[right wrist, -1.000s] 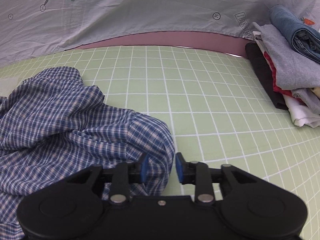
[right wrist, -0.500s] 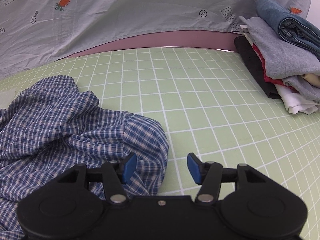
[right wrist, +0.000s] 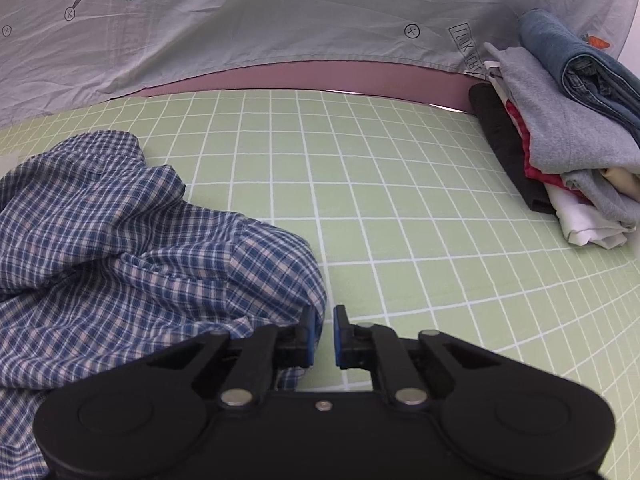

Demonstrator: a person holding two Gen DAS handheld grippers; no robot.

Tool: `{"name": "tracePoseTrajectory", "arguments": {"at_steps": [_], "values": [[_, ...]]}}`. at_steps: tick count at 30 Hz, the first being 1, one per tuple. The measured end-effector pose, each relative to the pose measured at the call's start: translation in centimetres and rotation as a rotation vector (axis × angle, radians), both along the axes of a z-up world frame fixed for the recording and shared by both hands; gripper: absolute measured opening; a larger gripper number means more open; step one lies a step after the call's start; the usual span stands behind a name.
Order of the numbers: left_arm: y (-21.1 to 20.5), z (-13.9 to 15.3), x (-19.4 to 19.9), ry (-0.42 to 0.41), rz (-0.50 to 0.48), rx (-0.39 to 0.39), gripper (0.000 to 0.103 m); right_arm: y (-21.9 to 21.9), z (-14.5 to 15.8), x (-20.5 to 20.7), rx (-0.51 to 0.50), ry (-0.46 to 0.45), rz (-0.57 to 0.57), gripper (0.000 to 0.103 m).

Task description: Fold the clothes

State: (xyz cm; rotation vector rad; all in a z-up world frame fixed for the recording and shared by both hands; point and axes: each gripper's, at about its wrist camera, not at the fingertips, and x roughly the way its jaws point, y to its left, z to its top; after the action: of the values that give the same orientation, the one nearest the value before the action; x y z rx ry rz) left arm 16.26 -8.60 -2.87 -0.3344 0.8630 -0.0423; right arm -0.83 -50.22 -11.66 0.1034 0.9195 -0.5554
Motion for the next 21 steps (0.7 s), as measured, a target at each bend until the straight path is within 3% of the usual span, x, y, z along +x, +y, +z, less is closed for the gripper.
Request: {"name": "tracePoseTrajectory", "arguments": {"at_steps": [4,6,7,8,9,10,12,14,17,21], "values": [[3.6,2.5,2.8,-0.130,0.232,0.074,0.000,-0.3,-0.1,-0.1,0.013,-0.005,0.006,0.009],[4.4,3.0,3.6,-0.132,0.275,0.126,0.001,-0.2,-0.1,0.0,0.017,-0.010,0.011,0.011],[4.7,3.2,4.0,-0.127,0.288,0.152,0.008,-0.2,0.0,0.0,0.018,-0.014,0.011,0.014],[4.5,3.1,4.0,-0.123,0.270,0.159,0.015,-0.1,0.1,0.1,0.019,-0.020,0.007,0.026],[4.1,2.9,3.8,-0.118,0.238,0.156,0.031,0.0,0.2,0.3,0.020,-0.027,0.001,0.041],[3.7,2.8,3.6,-0.114,0.206,0.154,0.043,0.0,0.4,0.5,0.019,-0.038,-0.005,0.046],[2.6,2.2,3.4,-0.100,0.139,0.158,0.053,-0.1,0.7,1.0,0.015,-0.063,-0.016,0.068],[0.6,1.2,3.3,-0.077,0.064,0.182,0.061,-0.1,1.1,1.8,0.008,-0.080,-0.014,0.084],[-2.3,-0.1,3.5,-0.032,-0.047,0.203,0.070,-0.3,1.7,3.8,0.005,-0.091,0.024,0.099],[-5.4,-1.4,4.5,0.014,-0.141,0.236,0.071,-1.0,2.2,7.3,-0.017,-0.045,0.109,0.100]]}}
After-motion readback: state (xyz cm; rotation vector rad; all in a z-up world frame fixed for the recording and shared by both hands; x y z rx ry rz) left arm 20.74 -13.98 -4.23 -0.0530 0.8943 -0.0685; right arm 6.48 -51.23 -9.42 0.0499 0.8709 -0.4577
